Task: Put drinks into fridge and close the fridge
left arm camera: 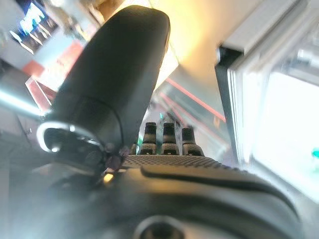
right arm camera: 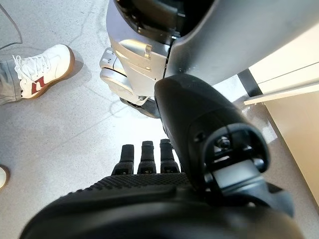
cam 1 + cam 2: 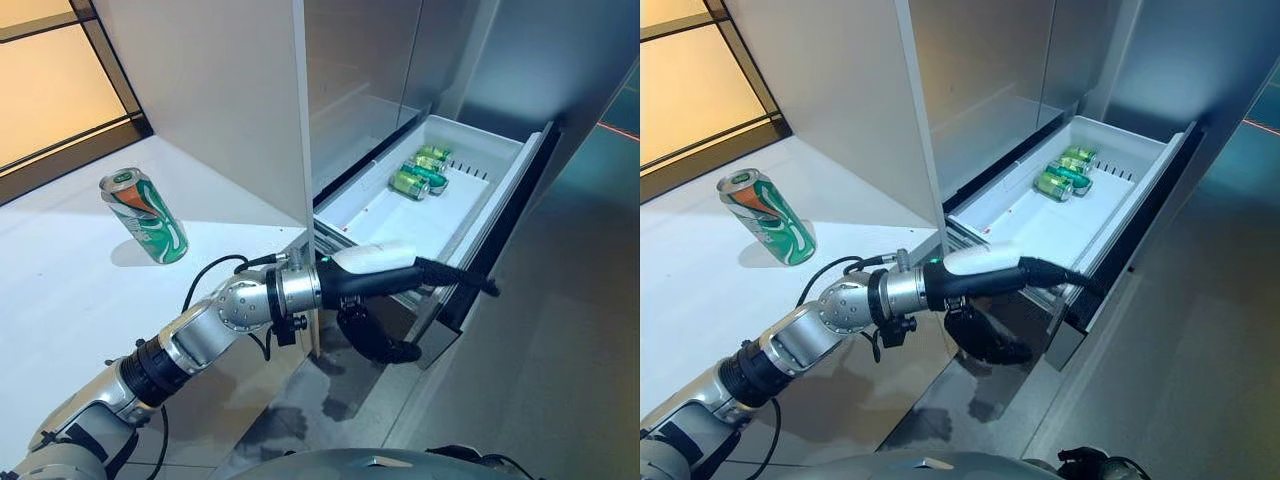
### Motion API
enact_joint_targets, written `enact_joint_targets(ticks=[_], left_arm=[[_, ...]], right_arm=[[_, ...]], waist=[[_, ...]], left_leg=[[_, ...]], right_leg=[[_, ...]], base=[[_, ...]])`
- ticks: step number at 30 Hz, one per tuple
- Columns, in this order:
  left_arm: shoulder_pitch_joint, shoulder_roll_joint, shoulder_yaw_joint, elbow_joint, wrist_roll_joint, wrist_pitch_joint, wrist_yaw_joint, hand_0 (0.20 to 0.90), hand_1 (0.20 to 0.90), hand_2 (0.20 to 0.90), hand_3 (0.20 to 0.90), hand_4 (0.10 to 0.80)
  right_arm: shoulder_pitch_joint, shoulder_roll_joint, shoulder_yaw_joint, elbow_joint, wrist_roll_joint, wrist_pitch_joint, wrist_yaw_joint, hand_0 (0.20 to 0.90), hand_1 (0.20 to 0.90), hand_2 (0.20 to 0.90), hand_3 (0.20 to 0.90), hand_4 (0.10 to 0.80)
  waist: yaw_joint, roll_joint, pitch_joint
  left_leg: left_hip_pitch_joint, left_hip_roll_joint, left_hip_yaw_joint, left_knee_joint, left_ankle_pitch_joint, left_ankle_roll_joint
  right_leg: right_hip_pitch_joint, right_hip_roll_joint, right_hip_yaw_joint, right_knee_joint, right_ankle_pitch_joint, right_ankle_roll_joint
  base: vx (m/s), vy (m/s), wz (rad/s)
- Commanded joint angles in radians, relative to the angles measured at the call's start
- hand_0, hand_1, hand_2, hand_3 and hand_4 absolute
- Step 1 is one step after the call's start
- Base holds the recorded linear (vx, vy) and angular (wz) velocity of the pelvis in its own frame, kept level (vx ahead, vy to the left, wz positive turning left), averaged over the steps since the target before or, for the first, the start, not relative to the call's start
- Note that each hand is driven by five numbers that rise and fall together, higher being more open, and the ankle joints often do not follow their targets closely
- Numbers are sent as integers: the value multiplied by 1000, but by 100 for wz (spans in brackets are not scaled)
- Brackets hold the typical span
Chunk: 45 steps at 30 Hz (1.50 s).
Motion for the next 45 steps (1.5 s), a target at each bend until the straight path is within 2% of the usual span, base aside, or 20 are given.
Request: enact_joint_targets(ticks=[1, 5, 13, 14, 22, 29, 35, 39, 45], left_arm=[[-159, -31, 144, -51, -73, -34, 179, 900, 900, 900, 900, 800], [-157, -33, 225, -30, -51, -44, 308, 900, 900, 900, 900, 800], [-159, -26, 338, 0, -21, -48, 485, 900, 900, 900, 900, 800], [-157, -15, 362, 12, 4, -38, 542, 900, 900, 900, 900, 800], [-112, 46, 482, 103, 113, 61, 740, 900, 900, 900, 900, 800], [-61, 78, 563, 159, 96, 109, 783, 900, 900, 900, 900, 800], [-15, 102, 620, 222, 82, 189, 822, 900, 900, 900, 900, 800], [-4, 132, 651, 258, 66, 183, 843, 900, 900, 900, 900, 800], [36, 131, 702, 252, 3, 159, 833, 900, 900, 900, 900, 800]], right_arm=[[-22, 77, 26, 18, 62, -49, 21, 900, 900, 900, 900, 800], [-37, 82, 31, 31, 89, -41, 19, 900, 900, 900, 900, 800], [-48, 87, 28, 44, 108, -31, 20, 900, 900, 900, 900, 800], [-47, 87, 27, 48, 110, -32, 19, 900, 900, 900, 900, 800], [-30, 87, 8, 50, 103, -38, 23, 900, 900, 900, 900, 800], [-21, 81, -9, 45, 93, -32, 32, 900, 900, 900, 900, 800], [-17, 74, -22, 39, 86, -25, 39, 900, 900, 900, 900, 800], [-14, 69, -26, 37, 85, -24, 45, 900, 900, 900, 900, 800], [-8, 68, -33, 36, 84, -27, 48, 900, 900, 900, 900, 800]], waist=[[38, -1, -5], [52, -6, -12], [59, -5, -24], [60, -5, -26], [65, -3, -36], [70, -1, -39], [77, 1, -37], [80, 2, -37], [88, 3, -35]], left_leg=[[13, -1, 23, 7, -130, 8], [13, -1, 18, 7, -128, 8], [16, -2, 11, 7, -129, 6], [18, -2, 12, 7, -129, 5], [24, -3, 11, 7, -130, 3], [27, -1, 12, 7, -129, -1], [27, 0, 9, 7, -127, -4], [27, 0, 8, 7, -127, -6], [27, 0, 3, 7, -127, -9]], right_leg=[[-42, -32, 37, 9, 11, 102], [-39, -30, 30, 8, 7, 96], [-33, -27, 29, 7, 0, 89], [-31, -27, 29, 7, 0, 89], [-25, -25, 31, 5, -5, 88], [-20, -27, 27, 4, -8, 88], [-19, -28, 25, 4, -8, 89], [-18, -29, 21, 4, -9, 89], [-16, -32, 14, 4, -12, 89]], base=[[-9, -17, 4], [-3, -14, 9], [2, -4, 2], [0, 0, 0], [0, 0, 0], [0, 0, 0], [0, 0, 0], [0, 0, 0], [0, 0, 0]])
